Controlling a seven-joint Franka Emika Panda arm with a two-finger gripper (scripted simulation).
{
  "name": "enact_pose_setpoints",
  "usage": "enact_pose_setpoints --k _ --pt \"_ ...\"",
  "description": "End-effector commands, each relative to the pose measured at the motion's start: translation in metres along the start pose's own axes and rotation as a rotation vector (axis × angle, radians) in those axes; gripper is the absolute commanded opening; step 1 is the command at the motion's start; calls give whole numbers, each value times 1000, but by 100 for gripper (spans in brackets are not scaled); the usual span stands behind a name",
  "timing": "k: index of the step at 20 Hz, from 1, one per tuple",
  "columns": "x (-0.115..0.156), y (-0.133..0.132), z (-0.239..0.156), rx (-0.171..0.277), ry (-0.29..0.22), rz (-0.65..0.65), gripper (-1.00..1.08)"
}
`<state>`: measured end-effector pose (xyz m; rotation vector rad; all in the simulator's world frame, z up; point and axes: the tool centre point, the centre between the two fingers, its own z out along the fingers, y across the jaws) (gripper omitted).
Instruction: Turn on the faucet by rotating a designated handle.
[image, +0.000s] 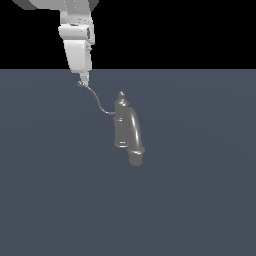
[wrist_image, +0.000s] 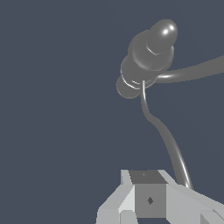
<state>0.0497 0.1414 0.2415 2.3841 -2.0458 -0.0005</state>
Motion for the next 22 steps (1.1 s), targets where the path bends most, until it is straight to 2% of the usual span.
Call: enact_pose_setpoints --k 1,22 --pt "0 7 0 0 0 0 -100" --pt "1 70 0 0 0 1 -100"
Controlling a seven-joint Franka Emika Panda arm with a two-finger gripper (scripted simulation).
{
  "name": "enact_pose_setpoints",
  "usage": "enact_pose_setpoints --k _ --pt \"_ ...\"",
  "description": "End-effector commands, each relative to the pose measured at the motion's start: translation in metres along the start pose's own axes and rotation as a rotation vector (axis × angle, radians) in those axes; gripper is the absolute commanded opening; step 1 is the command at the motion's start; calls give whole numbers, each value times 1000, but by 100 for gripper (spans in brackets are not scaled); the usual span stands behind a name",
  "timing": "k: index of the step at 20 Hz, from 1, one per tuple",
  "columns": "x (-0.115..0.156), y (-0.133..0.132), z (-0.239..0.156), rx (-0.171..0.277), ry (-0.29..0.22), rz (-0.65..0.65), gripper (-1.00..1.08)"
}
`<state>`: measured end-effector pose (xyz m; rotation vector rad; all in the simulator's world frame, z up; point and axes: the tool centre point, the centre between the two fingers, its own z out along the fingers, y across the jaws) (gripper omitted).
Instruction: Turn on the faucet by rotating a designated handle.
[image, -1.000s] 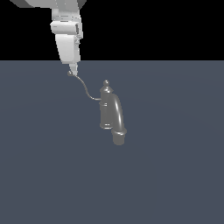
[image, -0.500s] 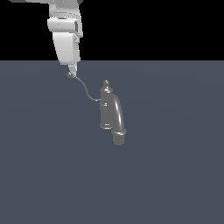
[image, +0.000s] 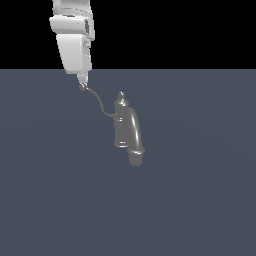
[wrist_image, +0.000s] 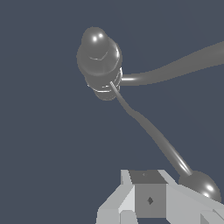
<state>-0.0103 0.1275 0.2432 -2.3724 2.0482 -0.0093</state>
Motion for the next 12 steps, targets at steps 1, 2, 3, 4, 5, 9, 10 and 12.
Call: enact_pose_setpoints --k 1,2,3,4,5,9,10,12 --pt "-3 12 2 -10 0 -5 -100" --pt "-3 12 2 -10 0 -5 -100" --pt "1 5 0 0 2 2 -100" --pt "4 8 0 0 2 2 -100" --pt "6 11 0 0 1 1 -100" --pt "17 23 0 -2 1 0 -100" --pt "20 26 0 -2 1 0 -100" --pt "25 32 0 -3 1 0 -100"
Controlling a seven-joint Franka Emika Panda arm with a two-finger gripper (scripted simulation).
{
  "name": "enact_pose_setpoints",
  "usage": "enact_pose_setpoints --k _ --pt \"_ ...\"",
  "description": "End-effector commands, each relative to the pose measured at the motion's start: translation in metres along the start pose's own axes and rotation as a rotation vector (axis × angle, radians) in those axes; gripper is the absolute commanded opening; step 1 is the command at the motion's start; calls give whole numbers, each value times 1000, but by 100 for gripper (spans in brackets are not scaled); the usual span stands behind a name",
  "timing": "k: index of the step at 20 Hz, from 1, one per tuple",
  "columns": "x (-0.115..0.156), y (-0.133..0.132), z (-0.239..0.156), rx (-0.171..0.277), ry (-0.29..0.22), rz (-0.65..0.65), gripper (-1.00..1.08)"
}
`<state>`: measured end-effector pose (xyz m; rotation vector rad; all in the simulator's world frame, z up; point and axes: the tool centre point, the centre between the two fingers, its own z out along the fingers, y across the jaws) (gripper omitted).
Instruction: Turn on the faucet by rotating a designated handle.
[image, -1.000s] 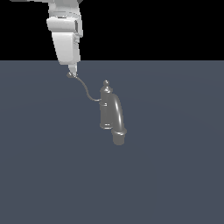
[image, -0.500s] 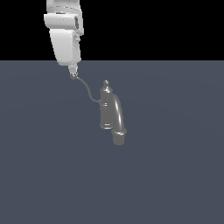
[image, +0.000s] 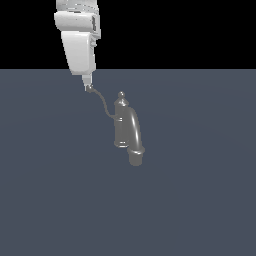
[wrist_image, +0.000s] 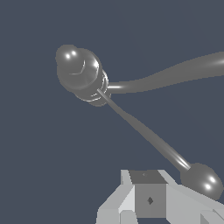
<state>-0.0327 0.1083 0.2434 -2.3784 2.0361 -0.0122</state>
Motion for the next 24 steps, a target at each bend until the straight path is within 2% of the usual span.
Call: enact_pose_setpoints --k 1,15,17,24 --pt "12 10 1 -7 2 8 -100" --pt "50 55 1 -13 1 4 -100" --pt "41 49 -1 -5 1 -8 -100" --pt "85 51 0 -8 1 -4 -100"
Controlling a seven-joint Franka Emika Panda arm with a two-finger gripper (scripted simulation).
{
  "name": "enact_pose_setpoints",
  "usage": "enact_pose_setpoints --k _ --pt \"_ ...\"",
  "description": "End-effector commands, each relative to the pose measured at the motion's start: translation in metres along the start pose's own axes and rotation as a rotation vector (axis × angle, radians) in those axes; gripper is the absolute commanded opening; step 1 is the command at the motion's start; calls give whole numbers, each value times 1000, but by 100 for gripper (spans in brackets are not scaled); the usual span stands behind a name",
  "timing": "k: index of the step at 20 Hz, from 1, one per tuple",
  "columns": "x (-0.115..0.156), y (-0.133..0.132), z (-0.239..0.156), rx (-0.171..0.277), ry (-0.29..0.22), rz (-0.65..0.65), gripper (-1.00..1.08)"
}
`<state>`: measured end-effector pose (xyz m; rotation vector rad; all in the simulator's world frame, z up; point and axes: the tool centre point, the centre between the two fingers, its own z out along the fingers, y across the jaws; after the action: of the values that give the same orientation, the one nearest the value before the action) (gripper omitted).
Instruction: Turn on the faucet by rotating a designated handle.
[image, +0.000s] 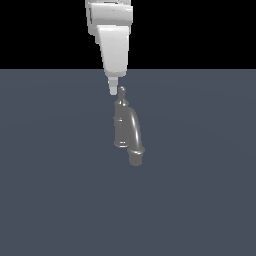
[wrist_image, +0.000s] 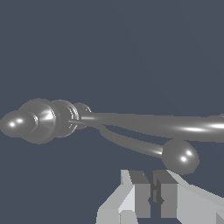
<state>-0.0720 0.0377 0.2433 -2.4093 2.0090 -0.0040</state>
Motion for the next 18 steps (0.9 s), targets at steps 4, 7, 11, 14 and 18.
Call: enact_pose_setpoints --k 4,7,11,14,18 --pt "45 3 1 -2 1 25 -100" --pt "63 4 1 -4 1 27 -100" --pt "85 6 2 -5 1 29 -100" --pt "67 -2 0 -1 -1 -1 -100" --pt "78 -10 0 -1 -1 3 -100"
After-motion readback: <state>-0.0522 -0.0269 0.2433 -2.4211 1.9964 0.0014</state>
